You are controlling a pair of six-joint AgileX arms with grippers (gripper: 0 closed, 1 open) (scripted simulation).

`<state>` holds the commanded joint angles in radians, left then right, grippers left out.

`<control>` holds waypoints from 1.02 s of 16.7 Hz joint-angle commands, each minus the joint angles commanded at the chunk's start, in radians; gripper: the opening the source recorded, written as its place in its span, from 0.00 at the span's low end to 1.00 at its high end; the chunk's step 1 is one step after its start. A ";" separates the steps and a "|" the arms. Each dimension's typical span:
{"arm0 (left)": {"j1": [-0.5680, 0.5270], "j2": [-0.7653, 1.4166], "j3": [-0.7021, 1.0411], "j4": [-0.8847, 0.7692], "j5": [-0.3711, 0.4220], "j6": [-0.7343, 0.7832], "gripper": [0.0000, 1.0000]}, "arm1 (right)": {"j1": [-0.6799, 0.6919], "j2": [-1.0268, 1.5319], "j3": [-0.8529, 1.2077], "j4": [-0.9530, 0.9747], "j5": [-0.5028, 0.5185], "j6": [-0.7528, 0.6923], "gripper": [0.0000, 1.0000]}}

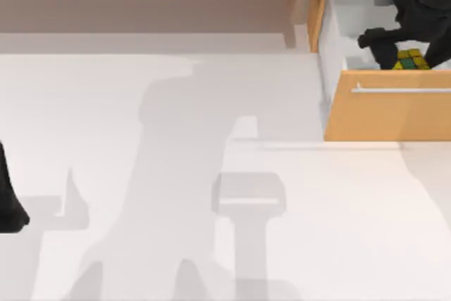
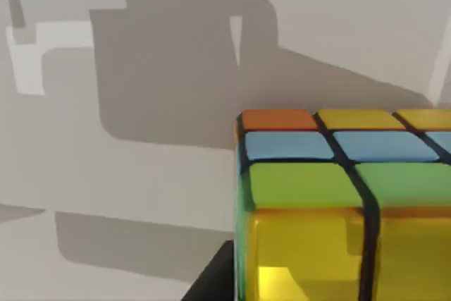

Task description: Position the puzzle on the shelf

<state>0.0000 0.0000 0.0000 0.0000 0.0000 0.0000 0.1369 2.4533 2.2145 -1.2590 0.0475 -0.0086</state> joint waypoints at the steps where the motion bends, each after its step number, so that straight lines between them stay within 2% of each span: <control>1: 0.000 0.000 0.000 0.000 0.000 0.000 1.00 | 0.003 -0.006 0.008 -0.027 0.009 -0.010 0.00; 8: 0.000 0.000 0.000 0.000 0.000 0.000 1.00 | -0.008 0.019 0.129 -0.082 -0.039 0.029 0.00; 17: 0.000 0.000 0.000 0.000 0.000 0.000 1.00 | 0.015 -0.096 0.040 -0.053 -0.016 0.023 0.00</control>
<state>0.0000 0.0000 0.0000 0.0000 0.0000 0.0000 0.1517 2.3573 2.2548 -1.3123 0.0319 0.0143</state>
